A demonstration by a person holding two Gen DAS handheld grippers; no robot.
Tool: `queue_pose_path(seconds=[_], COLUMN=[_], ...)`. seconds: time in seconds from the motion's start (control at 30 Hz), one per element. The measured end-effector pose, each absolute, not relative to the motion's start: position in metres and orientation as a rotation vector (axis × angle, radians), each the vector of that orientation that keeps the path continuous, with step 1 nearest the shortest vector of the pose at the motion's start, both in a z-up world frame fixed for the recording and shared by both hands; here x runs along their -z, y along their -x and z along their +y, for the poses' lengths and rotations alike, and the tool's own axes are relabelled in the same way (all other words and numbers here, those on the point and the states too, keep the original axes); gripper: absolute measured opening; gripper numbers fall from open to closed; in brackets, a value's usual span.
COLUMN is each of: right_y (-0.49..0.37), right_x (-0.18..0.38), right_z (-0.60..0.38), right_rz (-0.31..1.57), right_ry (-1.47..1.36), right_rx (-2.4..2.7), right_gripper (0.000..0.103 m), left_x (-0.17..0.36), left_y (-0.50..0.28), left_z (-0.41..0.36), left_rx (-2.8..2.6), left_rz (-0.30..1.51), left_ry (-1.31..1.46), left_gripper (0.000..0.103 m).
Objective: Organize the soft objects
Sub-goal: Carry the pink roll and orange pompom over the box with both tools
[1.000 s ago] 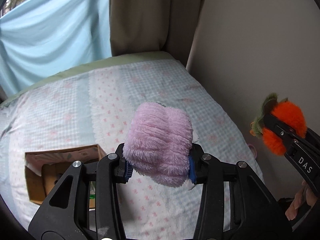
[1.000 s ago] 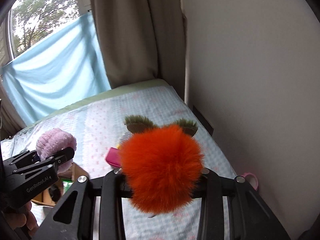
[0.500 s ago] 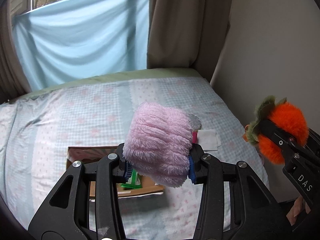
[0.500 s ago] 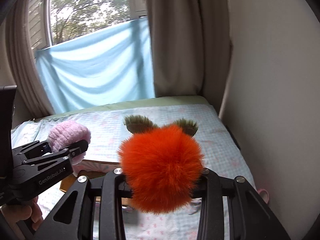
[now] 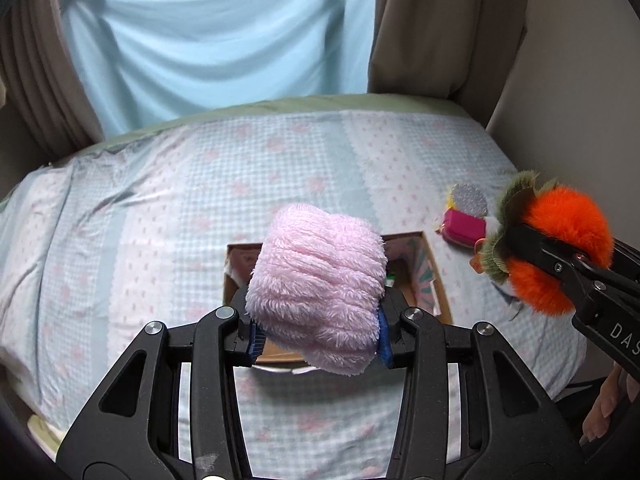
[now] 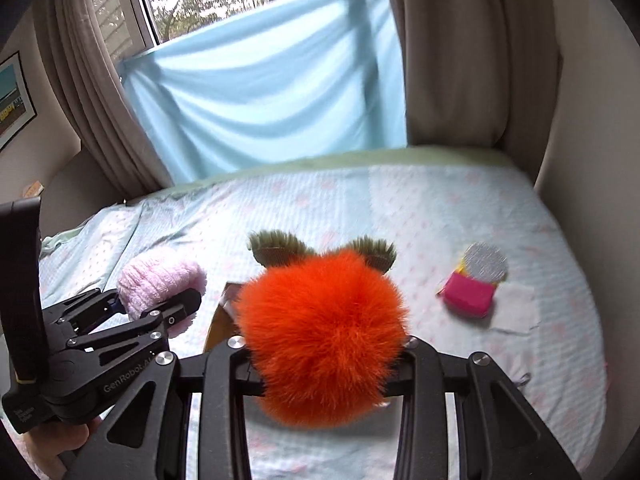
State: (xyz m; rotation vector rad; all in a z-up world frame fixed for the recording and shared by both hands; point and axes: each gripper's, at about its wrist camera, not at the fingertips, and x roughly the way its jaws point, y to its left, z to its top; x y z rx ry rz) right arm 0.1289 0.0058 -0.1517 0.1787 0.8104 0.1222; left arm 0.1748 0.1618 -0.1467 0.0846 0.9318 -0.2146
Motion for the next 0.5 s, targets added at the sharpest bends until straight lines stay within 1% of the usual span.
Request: queue_pose_path(seconds=[0.27,0.5], right_y=[-0.172,-0.219], right_x=[0.209,0.246], right_z=[0.039,0.053], right_rz=[0.98,1.104], right_ry=[-0.214,-0.248], right_rx=[-0.141,-0.15], right_gripper=[0.033,0.033], left_x=[0.204,0.25], left_y=[-0.21,-0.249], left_z=[0.202,0.207], left_rx=[0.222,0.245], left_rz=[1.075,1.205], left_ry=[-0.058,-0.05], left_gripper=[0.038,0.038])
